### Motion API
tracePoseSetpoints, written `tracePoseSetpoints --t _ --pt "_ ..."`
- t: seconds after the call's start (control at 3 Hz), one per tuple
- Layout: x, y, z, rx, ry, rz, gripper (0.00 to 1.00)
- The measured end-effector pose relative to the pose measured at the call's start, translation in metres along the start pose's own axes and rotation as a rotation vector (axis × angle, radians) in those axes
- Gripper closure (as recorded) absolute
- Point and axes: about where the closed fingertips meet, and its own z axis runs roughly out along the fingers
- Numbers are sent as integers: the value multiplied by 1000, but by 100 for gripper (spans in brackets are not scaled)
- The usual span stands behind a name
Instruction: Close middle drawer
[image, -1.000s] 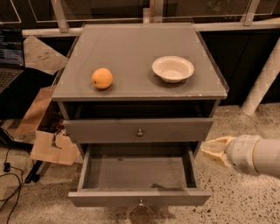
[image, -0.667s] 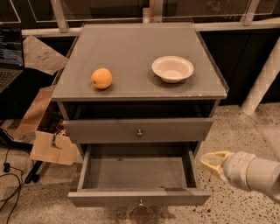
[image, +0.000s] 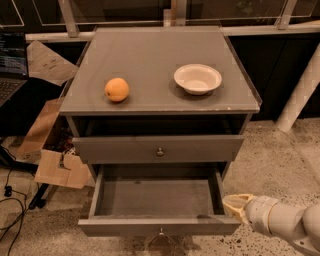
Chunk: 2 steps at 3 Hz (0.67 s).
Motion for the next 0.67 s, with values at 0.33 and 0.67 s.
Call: tracePoseSetpoints --t 0.33,0.67 --pt "6 1 2 4 7 10 100" --pt "43 6 17 13 16 62 100"
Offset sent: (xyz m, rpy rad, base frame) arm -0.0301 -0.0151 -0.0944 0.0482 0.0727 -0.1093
